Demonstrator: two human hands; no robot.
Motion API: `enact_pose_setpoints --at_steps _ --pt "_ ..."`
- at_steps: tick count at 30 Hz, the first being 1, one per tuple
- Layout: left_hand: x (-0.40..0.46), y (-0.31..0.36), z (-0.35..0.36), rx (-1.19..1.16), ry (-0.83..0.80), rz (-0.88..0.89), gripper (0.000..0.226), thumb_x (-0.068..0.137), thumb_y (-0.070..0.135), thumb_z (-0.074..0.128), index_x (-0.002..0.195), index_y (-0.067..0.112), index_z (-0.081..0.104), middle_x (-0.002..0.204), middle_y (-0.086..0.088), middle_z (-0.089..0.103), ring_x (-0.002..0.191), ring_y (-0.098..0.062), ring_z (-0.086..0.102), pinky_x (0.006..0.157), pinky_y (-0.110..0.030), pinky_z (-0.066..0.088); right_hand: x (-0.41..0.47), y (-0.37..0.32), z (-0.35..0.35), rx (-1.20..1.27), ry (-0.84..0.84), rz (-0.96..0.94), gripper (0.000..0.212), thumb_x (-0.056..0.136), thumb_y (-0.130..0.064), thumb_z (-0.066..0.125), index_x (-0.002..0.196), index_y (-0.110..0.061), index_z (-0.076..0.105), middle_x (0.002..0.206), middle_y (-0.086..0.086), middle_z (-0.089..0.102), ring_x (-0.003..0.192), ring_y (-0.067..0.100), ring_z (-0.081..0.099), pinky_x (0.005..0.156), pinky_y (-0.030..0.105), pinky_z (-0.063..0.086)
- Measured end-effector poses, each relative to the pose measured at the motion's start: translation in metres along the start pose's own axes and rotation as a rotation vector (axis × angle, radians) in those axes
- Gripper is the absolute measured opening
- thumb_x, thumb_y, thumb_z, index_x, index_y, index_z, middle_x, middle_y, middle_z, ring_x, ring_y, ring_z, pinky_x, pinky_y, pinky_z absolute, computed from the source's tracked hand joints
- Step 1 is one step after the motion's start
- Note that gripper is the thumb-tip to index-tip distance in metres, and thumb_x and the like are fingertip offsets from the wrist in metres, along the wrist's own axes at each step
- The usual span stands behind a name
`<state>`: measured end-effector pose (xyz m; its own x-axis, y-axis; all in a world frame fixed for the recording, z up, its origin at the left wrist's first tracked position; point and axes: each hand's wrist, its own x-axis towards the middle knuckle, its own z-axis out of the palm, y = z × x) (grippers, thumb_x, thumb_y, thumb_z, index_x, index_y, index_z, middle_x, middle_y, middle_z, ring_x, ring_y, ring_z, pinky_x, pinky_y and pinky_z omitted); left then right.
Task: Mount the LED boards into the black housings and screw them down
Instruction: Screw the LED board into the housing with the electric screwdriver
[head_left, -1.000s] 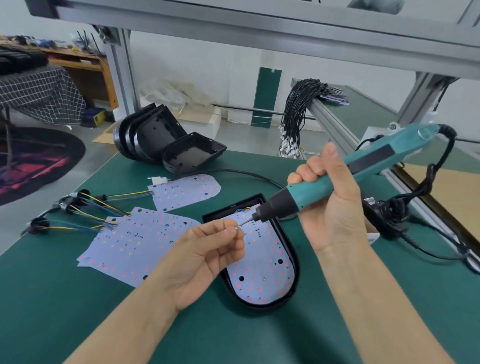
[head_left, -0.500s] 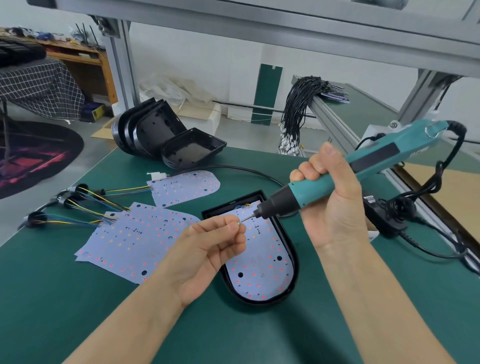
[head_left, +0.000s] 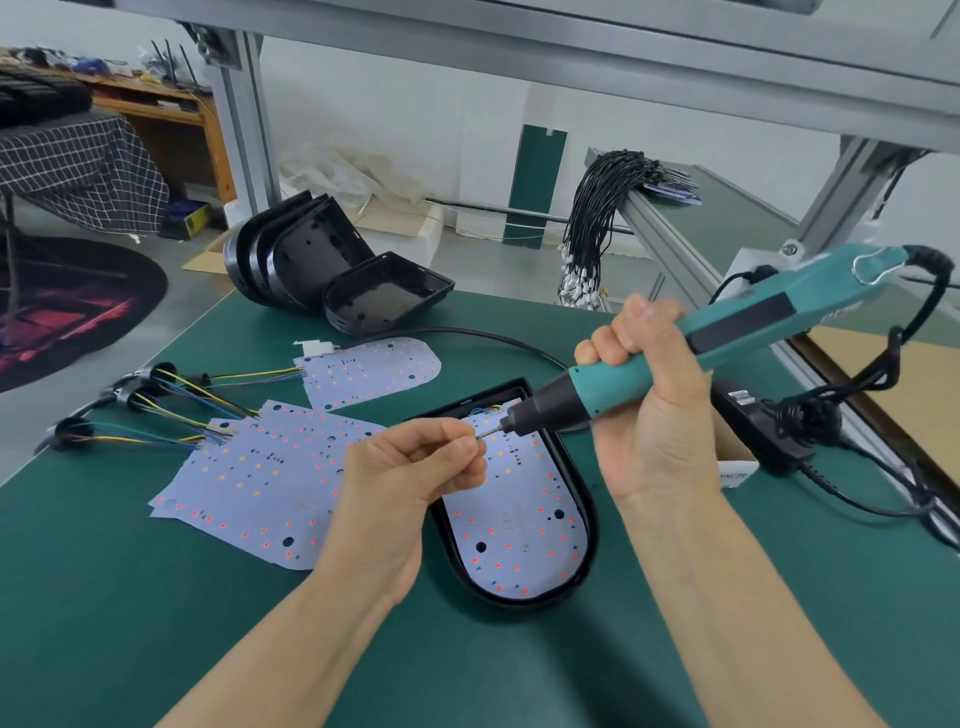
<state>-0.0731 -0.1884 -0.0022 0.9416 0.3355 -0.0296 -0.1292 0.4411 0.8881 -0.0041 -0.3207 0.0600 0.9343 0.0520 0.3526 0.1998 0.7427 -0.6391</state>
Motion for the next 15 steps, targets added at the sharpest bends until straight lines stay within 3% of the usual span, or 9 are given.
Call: enact_pose_setpoints --at_steps 3,8,15 --pt "0.003 0.002 0.0 0.083 0.041 0.088 0.016 0.077 -0.012 0.063 0.073 0.002 0.069 0.061 -0.007 0.067 0.053 -0.015 0.062 0.057 -0.022 0.054 -0.004 0.009 -0.002 0.052 0.094 -0.011 0.031 0.081 -0.009 0.062 0.07 -0.022 0.035 0.057 -0.009 0.041 0.051 0.008 0.042 0.057 0.02 0.043" --pt "0.006 0.004 -0.004 0.13 0.011 0.054 0.017 0.079 -0.013 0.062 0.074 0.002 0.069 0.061 -0.007 0.067 0.054 -0.014 0.063 0.057 -0.022 0.055 -0.008 0.014 -0.009 0.037 0.145 0.002 0.033 0.089 -0.002 0.054 0.07 -0.021 0.035 0.054 -0.01 0.042 0.051 0.007 0.043 0.056 0.019 0.043" --pt "0.008 0.004 -0.005 0.125 -0.038 0.036 0.016 0.081 -0.01 0.063 0.087 0.005 0.068 0.066 -0.003 0.068 0.059 -0.014 0.063 0.062 -0.023 0.056 -0.004 0.012 -0.009 0.085 0.194 0.03 0.032 0.071 -0.015 0.066 0.069 -0.022 0.035 0.054 -0.01 0.042 0.05 0.006 0.043 0.056 0.019 0.043"
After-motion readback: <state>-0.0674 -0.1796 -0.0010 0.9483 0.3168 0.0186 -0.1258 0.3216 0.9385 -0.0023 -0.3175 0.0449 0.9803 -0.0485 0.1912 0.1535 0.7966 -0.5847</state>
